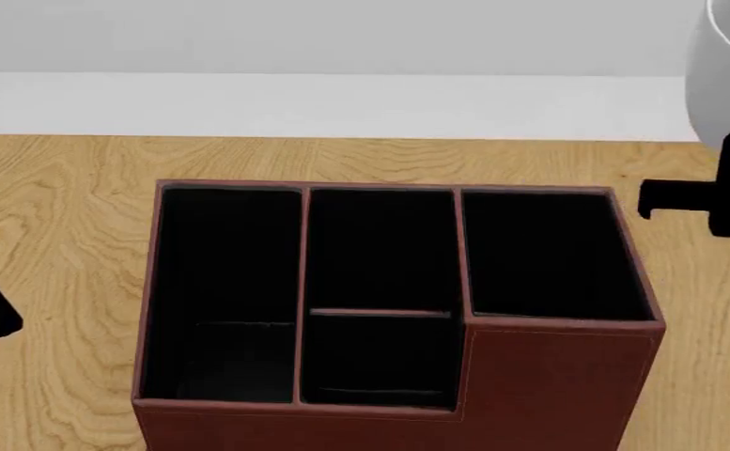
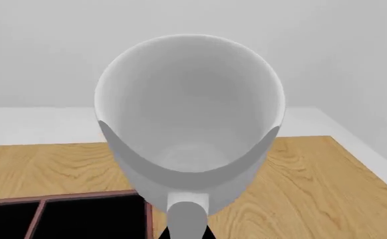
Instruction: Pick up the white mug and place it to the right of the caddy.
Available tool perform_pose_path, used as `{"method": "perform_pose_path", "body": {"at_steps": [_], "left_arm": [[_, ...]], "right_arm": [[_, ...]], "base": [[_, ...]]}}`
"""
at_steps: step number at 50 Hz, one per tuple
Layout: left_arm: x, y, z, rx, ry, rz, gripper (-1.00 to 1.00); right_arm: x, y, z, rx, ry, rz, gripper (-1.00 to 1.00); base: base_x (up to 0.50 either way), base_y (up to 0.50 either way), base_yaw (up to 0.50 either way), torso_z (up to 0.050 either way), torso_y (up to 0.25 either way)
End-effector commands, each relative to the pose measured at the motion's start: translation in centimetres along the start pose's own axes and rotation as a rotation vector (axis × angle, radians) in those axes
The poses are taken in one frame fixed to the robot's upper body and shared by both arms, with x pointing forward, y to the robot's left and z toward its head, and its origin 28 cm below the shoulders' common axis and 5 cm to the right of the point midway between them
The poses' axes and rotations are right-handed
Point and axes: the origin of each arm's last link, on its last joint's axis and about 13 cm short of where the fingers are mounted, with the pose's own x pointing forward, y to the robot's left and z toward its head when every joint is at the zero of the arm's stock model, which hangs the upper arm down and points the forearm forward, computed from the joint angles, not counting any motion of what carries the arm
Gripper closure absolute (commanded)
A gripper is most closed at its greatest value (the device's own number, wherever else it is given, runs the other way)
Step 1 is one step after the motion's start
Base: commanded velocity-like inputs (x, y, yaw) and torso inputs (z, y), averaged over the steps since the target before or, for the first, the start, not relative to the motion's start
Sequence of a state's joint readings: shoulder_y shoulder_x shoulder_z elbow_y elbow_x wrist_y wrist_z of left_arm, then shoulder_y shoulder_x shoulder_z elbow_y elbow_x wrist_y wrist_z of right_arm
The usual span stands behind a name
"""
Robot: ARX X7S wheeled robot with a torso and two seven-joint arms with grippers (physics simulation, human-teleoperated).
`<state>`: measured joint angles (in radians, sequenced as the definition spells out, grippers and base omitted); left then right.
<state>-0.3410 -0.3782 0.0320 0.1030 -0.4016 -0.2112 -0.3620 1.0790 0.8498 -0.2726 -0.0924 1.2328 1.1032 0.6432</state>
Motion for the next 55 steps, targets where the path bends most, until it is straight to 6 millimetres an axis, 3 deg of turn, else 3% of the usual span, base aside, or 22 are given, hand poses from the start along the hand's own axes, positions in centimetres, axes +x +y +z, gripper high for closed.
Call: {"method": "perform_pose_path", "body": {"at_steps": [1, 12, 23, 55], "left_arm": [[0.5, -0.3, -0.5, 0.017, 0.006, -0.002, -1.0], [1.0, -0.6, -1.5, 0.046, 0.023, -0.004, -1.0], [1.3, -0.7, -2.0, 0.072, 0.02, -0.008, -1.0], [1.9, -1.2, -3.5, 0.102, 0.055, -0.029, -1.0]], "right_arm": [[0.9, -1.5, 0.2, 0.002, 0.007, -0.059, 1.0], [1.8, -3.1, -0.4, 0.013, 0.025, -0.11, 1.0], [3.5, -3.4, -0.7, -0.008, 0.037, -0.112, 1.0], [6.2, -4.0, -6.4, 0.024, 0.155, -0.085, 1.0]], "base": [[0.0, 0.0, 0.0, 0.0, 0.0], [0.0, 0.0, 0.0, 0.0, 0.0], [0.0, 0.0, 0.0, 0.0, 0.001], [0.0, 0.0, 0.0, 0.0, 0.001]]}}
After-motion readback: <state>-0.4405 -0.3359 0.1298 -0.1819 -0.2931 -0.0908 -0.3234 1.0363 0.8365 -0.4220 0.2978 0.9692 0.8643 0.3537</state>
